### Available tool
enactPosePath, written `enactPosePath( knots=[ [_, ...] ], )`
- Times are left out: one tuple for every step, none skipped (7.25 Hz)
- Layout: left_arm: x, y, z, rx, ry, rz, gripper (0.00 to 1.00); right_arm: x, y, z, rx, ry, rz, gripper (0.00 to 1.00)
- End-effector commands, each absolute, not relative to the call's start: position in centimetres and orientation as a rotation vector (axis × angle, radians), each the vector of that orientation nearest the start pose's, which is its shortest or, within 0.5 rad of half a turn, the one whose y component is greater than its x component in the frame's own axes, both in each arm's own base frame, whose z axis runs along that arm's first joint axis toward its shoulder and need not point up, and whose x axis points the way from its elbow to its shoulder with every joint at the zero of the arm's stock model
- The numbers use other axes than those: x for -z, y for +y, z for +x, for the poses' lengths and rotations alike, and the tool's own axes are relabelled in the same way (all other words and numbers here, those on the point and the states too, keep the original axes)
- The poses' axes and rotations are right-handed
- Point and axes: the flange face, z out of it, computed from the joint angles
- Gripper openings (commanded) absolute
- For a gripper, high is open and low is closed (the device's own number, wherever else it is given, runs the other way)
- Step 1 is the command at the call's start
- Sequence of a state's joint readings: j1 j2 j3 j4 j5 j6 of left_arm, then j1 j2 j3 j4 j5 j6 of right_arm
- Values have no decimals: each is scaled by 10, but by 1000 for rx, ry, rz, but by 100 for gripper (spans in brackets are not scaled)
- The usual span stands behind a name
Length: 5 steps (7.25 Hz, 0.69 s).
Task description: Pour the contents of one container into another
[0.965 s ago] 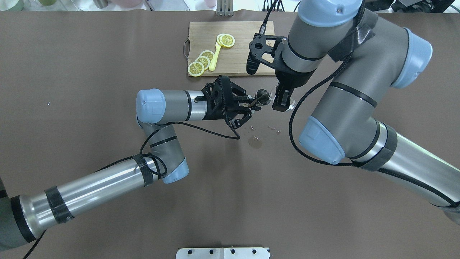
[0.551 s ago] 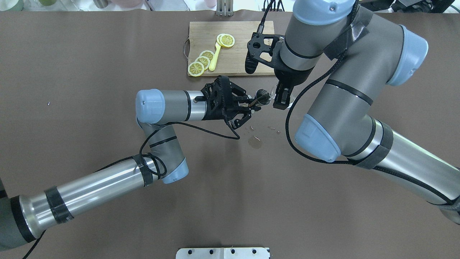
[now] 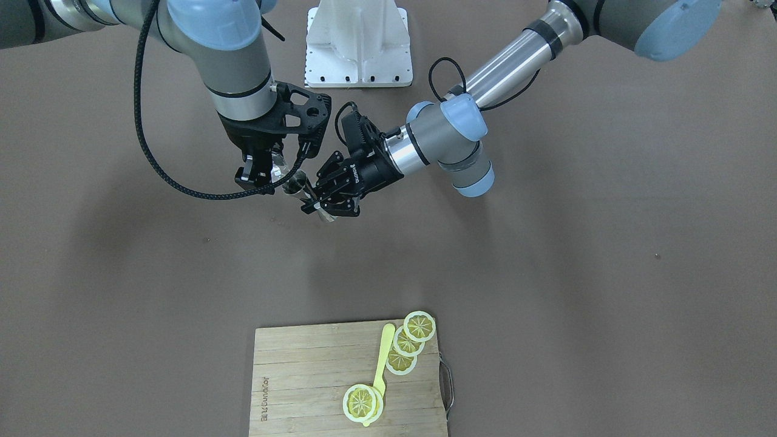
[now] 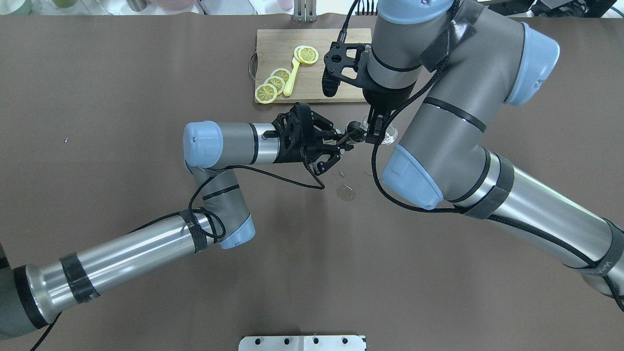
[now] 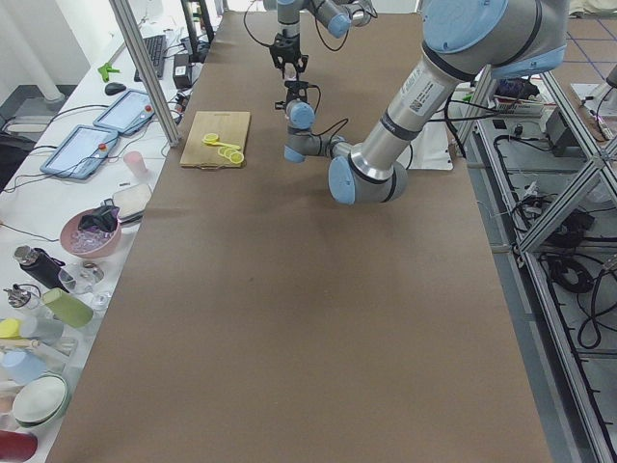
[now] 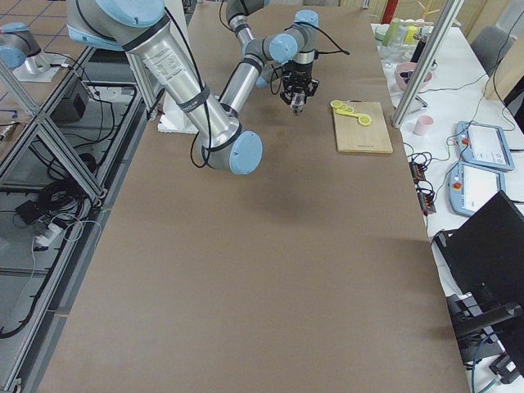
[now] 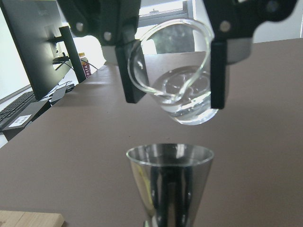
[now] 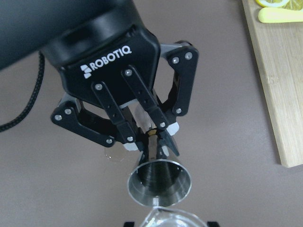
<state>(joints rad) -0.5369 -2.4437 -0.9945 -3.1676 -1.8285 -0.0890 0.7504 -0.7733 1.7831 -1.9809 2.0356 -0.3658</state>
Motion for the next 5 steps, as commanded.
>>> enactPosePath(
  knots=[
    [-196,-482,598,-874,1206,1572,0,-137,-508,-414,1286,-598,472,0],
    [-195,-481,598,-873,1208,1576,0,-138,-508,-413,1297,-581,469,0],
    [-194,-481,598,-873,1210,1579,0,-136,-508,-413,1307,-575,461,0],
    [-194,-481,597,-872,1211,1581,0,-135,-508,-414,1309,-573,451,0],
    [-194,-481,597,-872,1212,1583,0,-133,-512,-418,1307,-570,438,0]
  ],
)
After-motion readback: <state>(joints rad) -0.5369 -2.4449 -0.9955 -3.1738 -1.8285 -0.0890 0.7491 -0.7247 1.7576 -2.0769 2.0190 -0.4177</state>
